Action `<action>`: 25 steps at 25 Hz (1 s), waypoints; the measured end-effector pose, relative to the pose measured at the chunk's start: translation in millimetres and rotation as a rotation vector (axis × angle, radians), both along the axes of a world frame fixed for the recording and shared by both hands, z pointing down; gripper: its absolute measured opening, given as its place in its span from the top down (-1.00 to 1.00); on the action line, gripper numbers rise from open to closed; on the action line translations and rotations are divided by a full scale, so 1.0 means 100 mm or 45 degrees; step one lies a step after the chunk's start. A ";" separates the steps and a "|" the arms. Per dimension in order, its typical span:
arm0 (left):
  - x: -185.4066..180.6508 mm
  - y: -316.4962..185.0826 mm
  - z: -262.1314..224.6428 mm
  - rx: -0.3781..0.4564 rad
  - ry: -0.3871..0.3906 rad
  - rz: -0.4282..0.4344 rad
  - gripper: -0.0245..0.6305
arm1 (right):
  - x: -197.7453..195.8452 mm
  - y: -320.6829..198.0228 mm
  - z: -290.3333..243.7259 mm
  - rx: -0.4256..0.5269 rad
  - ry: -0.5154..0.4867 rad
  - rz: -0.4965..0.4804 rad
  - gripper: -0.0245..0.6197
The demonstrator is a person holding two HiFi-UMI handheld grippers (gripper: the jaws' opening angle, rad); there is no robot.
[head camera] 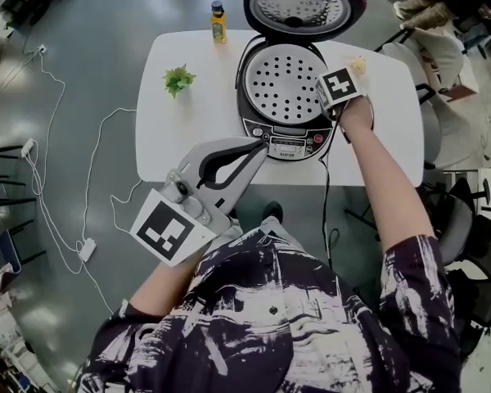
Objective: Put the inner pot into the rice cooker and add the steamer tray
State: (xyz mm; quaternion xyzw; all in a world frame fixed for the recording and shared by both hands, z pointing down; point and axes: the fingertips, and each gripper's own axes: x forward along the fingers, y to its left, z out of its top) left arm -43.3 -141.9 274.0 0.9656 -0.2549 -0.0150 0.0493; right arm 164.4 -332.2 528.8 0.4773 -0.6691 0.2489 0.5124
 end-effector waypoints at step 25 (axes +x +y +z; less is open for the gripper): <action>0.32 -0.39 -0.06 0.053 -0.035 0.019 0.91 | -0.92 0.92 -2.76 1.134 -1.089 -0.301 0.61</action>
